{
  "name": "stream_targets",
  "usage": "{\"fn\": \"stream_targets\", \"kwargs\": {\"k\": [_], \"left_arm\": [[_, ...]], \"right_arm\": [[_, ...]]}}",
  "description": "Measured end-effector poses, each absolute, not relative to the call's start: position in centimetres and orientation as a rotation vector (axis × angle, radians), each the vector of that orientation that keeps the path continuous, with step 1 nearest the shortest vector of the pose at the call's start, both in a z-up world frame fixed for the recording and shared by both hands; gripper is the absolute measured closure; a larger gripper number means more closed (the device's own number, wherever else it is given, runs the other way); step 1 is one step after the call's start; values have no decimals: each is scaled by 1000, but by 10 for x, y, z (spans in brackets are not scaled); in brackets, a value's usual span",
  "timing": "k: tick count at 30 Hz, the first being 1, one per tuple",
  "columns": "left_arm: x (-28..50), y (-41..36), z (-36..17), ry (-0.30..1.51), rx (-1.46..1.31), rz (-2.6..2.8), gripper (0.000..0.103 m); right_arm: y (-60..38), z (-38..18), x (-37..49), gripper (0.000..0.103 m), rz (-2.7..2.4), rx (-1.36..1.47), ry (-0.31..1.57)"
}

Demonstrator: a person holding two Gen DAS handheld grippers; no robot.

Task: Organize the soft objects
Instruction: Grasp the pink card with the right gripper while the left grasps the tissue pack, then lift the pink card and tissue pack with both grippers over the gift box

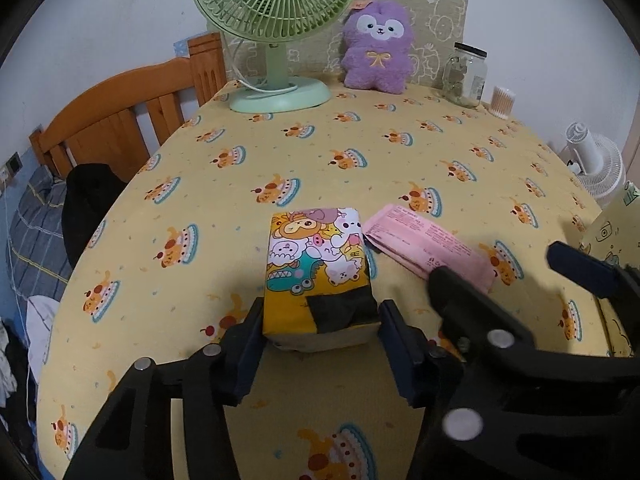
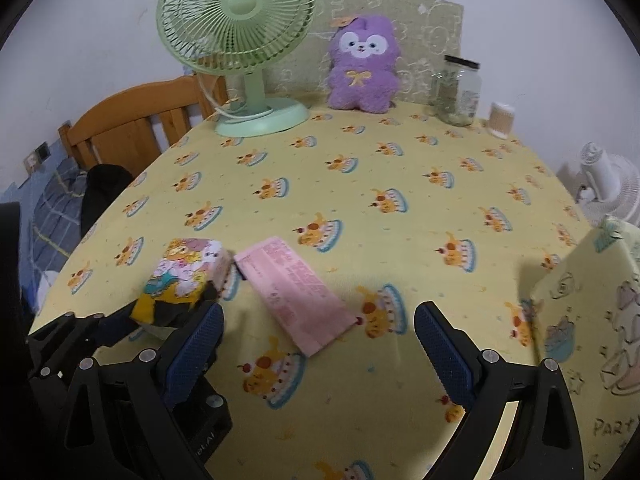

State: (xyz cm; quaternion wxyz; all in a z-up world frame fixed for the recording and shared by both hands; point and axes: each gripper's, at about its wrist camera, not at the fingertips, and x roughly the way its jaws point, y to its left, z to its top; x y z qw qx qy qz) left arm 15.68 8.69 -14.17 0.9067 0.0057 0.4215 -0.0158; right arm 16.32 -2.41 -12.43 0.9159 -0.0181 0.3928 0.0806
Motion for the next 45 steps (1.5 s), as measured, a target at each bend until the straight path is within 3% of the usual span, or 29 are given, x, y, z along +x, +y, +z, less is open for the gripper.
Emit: {"fn": "stream_targets", "kwargs": {"k": [9, 13, 16, 21, 26, 45], "left_arm": [[154, 78, -140, 855, 62, 15, 51], [157, 81, -141, 862, 44, 11, 51], [159, 85, -141, 868, 22, 4, 50], [160, 85, -141, 869, 20, 5, 50], [160, 86, -141, 868, 5, -4, 50], [135, 76, -140, 876, 34, -4, 52]], "right_arm": [[-15, -135, 181, 5, 170, -72, 834], [-16, -140, 190, 10, 189, -63, 862], [-11, -142, 195, 20, 225, -63, 872], [-6, -144, 198, 47, 267, -49, 891], [-6, -143, 193, 59, 261, -40, 884], [-24, -133, 157, 61, 242, -60, 879]]}}
